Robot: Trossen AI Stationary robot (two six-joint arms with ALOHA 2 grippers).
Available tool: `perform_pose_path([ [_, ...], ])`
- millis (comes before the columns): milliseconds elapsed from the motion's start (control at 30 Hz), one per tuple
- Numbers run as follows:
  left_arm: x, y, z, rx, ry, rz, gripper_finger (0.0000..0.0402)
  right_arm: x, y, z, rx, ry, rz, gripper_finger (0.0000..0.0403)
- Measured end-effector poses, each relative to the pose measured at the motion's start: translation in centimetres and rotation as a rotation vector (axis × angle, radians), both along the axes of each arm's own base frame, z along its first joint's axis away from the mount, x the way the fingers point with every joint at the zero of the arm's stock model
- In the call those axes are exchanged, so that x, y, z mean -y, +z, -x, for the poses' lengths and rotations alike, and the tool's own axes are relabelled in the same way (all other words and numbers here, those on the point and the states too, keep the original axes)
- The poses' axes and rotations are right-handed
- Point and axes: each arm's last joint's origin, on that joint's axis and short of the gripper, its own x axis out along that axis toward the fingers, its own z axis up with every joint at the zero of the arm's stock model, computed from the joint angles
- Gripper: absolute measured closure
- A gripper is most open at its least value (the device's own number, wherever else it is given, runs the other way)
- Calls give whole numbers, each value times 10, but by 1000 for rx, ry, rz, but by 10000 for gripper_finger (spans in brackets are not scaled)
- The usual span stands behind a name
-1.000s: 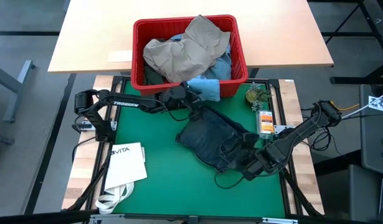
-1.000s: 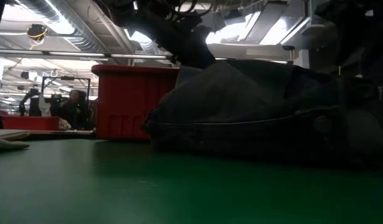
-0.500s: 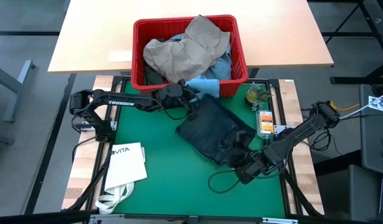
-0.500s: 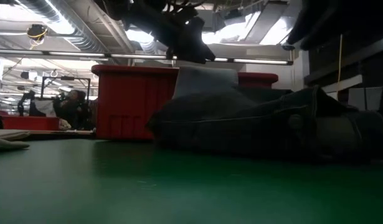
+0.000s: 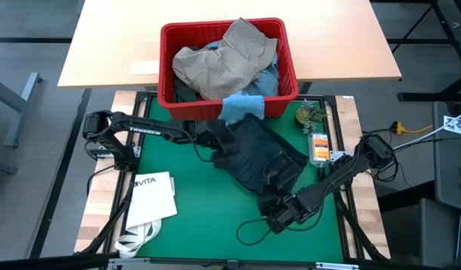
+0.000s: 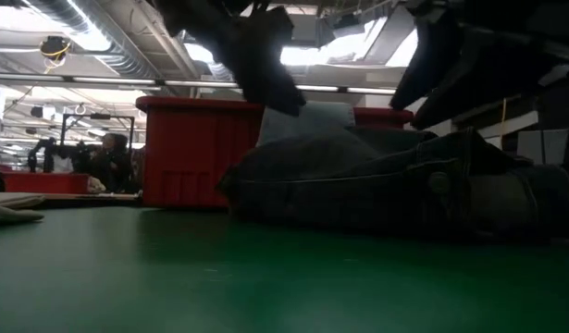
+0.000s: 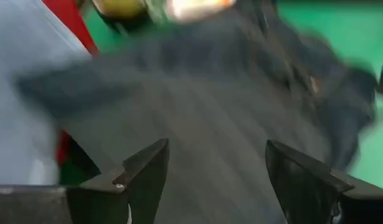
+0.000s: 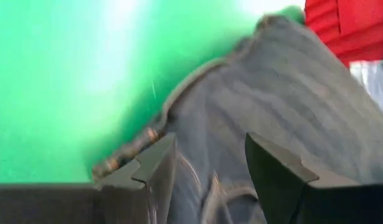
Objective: Fold Laundry from Bin
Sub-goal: Fold the dark blue pants
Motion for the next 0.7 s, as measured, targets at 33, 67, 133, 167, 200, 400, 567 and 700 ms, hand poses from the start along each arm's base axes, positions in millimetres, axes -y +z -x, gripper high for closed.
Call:
perform_pose_path([
  [33, 5, -4, 2, -47, -14, 4, 143, -1, -3, -3, 2, 11, 5, 212],
  [67, 10, -8, 4, -92, -24, 3, 143, -2, -5, -5, 2, 15, 7, 212],
  [133, 18, -18, 4, -162, -28, -13, 143, -3, -11, -6, -13, 16, 14, 212],
  [167, 20, -23, 3, -187, -20, -30, 143, -2, -14, -7, -25, 15, 18, 212],
  [200, 22, -27, 1, -198, -7, -51, 143, -2, -18, -8, -37, 14, 22, 212],
  [400, 22, -56, -8, -292, 20, -98, 143, -4, -48, -14, -197, 63, -149, 212],
  [567, 24, -76, -6, -413, -17, -44, 143, -11, -66, -15, -301, 108, -260, 212],
  [700, 32, -80, -1, -481, -35, 65, 143, -21, -66, -11, -348, 181, -340, 212],
])
